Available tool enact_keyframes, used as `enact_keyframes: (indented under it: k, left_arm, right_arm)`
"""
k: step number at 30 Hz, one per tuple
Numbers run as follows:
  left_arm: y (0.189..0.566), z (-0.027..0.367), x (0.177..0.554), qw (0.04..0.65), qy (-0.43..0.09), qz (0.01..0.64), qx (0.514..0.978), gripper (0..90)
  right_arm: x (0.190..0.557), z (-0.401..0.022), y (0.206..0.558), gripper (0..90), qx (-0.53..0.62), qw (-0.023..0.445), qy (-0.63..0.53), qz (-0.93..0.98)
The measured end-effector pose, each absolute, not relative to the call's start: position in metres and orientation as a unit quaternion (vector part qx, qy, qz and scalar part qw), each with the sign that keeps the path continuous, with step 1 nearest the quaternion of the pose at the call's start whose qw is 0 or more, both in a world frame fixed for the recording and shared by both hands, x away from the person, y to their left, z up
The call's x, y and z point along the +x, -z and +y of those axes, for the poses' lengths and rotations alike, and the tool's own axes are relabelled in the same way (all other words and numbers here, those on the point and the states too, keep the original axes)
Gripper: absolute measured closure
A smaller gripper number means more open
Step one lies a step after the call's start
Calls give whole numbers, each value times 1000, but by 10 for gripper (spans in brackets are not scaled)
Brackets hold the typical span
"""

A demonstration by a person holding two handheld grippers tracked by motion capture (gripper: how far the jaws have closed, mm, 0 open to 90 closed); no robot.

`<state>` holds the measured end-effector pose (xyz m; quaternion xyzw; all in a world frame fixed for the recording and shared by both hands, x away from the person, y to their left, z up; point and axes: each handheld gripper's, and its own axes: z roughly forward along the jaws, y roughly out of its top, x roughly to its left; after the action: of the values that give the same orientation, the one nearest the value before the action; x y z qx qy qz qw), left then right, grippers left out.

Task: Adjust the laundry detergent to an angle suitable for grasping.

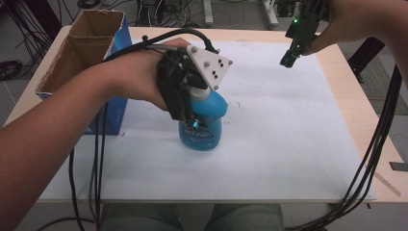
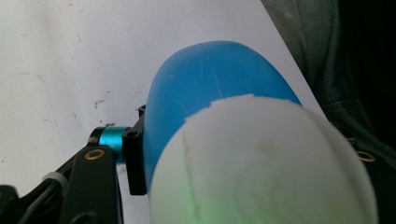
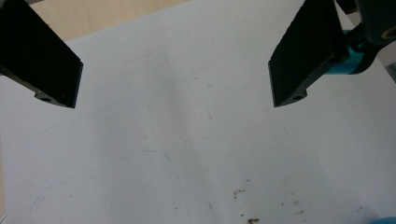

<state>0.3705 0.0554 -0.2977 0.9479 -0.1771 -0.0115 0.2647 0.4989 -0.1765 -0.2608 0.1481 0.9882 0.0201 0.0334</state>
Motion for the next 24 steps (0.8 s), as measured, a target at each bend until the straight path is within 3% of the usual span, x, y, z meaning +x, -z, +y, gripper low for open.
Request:
enact_keyframes:
  k: [24]
  left_arm:
    - [313, 54, 376, 261, 17, -177, 949, 375]
  right_arm:
    - [503, -176, 267, 20, 150, 28, -20, 988]
